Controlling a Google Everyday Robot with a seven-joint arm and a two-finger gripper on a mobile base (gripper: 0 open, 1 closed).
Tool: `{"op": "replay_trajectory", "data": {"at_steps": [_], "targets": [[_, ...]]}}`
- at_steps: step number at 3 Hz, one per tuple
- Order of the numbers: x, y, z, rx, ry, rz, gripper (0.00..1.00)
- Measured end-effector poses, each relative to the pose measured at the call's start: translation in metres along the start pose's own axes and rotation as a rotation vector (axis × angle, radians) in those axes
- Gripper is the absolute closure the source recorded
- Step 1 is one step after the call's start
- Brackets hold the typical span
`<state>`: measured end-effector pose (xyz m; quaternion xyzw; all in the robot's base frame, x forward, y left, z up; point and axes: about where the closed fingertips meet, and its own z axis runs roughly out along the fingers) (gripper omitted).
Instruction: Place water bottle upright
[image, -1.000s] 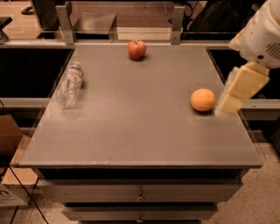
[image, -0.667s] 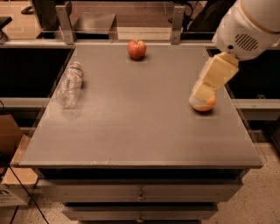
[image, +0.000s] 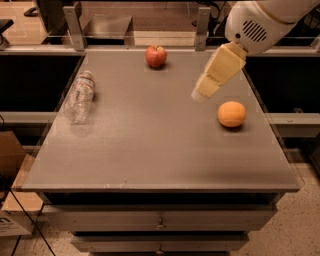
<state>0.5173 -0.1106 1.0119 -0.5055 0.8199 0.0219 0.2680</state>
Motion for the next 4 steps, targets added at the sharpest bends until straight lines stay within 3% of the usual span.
{"op": "replay_trajectory", "data": {"at_steps": [1,2,4], "targets": [[-0.021,0.003,0.019,-0.02,-0.005,0.013,0.0],[-0.063,0.008,0.05,-0.065,-0.042,-0.002,0.0],[-0.148,0.024,0.12,-0.2,-0.111,-0.024,0.0]]}}
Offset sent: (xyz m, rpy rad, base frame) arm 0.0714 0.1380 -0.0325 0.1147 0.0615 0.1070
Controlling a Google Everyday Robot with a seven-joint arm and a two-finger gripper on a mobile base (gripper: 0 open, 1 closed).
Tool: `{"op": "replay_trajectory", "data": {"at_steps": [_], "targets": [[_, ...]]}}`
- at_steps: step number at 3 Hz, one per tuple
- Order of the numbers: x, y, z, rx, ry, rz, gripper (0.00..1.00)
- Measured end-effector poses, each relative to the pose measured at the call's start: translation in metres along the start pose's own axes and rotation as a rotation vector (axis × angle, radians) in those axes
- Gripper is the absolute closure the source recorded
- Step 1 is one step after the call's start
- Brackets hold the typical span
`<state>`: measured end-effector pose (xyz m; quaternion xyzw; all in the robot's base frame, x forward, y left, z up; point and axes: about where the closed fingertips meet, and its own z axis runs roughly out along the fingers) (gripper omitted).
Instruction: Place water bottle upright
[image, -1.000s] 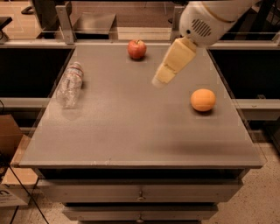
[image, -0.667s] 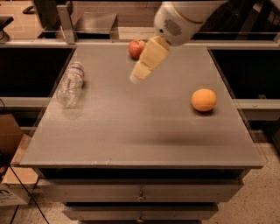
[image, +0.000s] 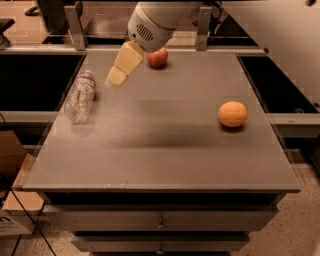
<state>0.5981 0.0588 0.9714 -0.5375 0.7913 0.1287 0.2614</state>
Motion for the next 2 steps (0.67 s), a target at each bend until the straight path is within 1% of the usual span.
{"op": "replay_trajectory", "data": {"at_steps": [1,2], "targets": [[-0.0334,0.0021,0.0304,-0.105,-0.063,-0.015,0.0],[-0.0374,-0.0002,0.0335,-0.117,-0.077,-0.01,0.0]]}}
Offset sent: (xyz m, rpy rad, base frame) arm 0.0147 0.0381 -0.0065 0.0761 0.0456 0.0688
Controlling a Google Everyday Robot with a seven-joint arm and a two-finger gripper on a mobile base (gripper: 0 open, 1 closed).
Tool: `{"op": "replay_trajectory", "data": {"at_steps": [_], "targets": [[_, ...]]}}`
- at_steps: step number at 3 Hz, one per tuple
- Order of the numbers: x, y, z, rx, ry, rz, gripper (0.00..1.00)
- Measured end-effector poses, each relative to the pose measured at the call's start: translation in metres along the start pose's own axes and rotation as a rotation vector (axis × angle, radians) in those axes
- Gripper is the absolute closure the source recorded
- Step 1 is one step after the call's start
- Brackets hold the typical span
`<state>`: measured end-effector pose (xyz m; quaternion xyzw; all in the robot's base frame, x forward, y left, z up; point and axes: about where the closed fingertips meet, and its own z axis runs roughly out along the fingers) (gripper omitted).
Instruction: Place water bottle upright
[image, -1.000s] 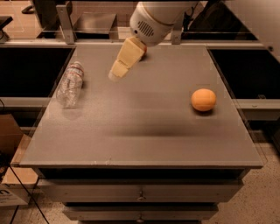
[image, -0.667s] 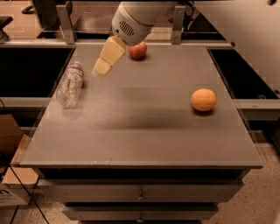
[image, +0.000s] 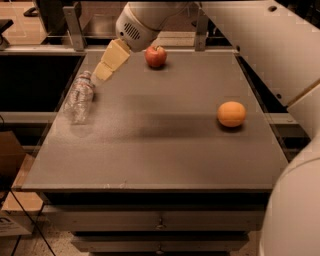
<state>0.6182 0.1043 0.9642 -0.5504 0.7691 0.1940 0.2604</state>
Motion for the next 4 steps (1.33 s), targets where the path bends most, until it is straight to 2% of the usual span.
{"op": "replay_trajectory", "data": {"at_steps": [1,3,4], "targets": [[-0.007,-0.006,0.015,0.021,-0.033,0.048,0.0],[-0.036,-0.039,0.067,0.082,-0.156,0.24,0.0],[-0.051,-0.047,0.096,0.071,-0.182,0.322,0.0]]}}
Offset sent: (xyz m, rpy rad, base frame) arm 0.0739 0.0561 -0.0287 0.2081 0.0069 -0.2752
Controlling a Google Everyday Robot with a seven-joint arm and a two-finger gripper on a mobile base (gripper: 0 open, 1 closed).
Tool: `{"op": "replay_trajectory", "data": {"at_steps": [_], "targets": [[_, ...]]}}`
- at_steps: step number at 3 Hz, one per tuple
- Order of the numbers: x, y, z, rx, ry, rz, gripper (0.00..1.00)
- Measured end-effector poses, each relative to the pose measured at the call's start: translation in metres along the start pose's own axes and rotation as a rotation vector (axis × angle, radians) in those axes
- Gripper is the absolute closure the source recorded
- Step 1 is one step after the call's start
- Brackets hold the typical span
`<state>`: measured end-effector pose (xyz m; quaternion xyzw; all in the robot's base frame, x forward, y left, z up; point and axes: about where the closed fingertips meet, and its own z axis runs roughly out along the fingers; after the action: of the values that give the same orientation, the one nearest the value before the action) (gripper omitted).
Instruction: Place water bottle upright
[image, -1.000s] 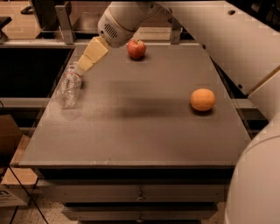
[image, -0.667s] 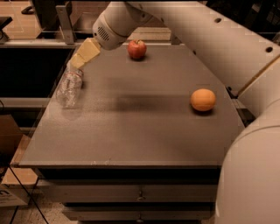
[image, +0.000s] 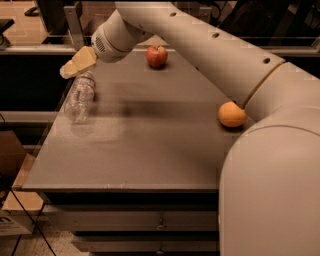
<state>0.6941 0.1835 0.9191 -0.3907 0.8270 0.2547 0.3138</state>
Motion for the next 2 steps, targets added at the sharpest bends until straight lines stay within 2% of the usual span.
{"op": "replay_trajectory", "data": {"at_steps": [1,2], "targets": [[-0.005,0.001,0.032,-0.012,0.02,0.062,0.0],[-0.004,0.004,0.059,-0.021,0.079,0.096,0.0]]}}
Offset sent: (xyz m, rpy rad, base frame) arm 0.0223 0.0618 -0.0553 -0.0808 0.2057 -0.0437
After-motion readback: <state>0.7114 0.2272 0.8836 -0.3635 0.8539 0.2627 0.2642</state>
